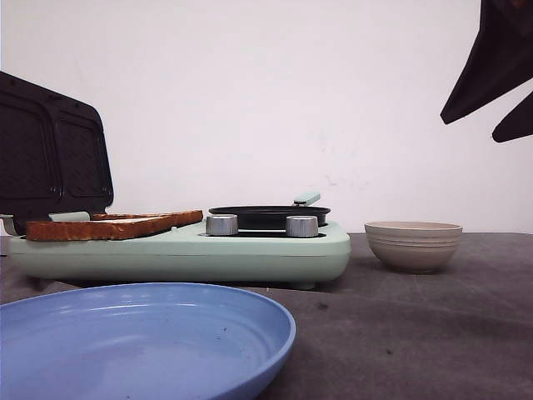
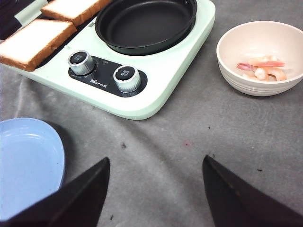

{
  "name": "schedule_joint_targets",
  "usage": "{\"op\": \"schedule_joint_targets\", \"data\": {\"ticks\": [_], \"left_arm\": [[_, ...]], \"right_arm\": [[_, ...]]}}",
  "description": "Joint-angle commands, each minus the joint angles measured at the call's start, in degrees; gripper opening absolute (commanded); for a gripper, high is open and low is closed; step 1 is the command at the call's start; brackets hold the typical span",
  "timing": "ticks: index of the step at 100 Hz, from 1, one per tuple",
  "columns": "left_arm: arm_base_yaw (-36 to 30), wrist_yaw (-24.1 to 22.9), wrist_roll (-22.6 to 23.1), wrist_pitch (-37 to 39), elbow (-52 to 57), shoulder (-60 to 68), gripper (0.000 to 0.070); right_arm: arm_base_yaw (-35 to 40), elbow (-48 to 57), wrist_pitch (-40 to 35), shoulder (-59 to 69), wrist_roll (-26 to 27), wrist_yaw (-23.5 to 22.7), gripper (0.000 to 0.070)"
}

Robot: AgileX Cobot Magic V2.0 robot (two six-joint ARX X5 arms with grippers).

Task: Make breakfast with bread and shrimp
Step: 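Move the left gripper to the press lid handle and grasp it, then swing the press lid down over the bread with the left gripper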

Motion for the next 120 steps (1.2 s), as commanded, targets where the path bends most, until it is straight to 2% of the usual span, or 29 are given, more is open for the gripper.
{"op": "schedule_joint_targets", "data": {"ticks": [1,12,19,28,39,76,91,120], "left_arm": [[0.11,0.22,-0.76,0.66,1.05,1.44,0.0232],[0.11,0.20,-1.11,1.42,1.05,1.53,0.0209],[0.07,0.20,-0.98,1.42,1.05,1.62,0.0135],[-0.04,-0.28,-1.01,1.46,1.05,1.64,0.0123],[-0.20,-0.46,-0.83,1.60,1.05,1.64,0.0001],[-1.46,-0.44,1.29,1.27,1.05,1.64,0.0004],[-4.33,-1.05,5.46,-0.48,1.05,1.64,0.0004],[-12.31,-7.45,14.16,-6.23,1.05,1.64,0.0004]], "right_arm": [[0.31,0.11,0.74,0.35,0.31,0.20,0.0386],[0.31,0.11,0.74,0.35,0.33,0.22,0.0386],[0.31,0.11,0.74,0.35,0.33,0.22,0.0386],[0.31,0.11,0.72,0.35,0.35,0.22,0.0386],[0.31,0.11,0.74,0.35,0.35,0.24,0.0386],[0.31,0.11,0.74,0.35,0.66,0.24,0.0387],[0.31,0.11,0.72,0.35,0.92,0.26,0.0386],[0.31,0.11,0.72,0.35,1.51,0.26,0.0386]]}}
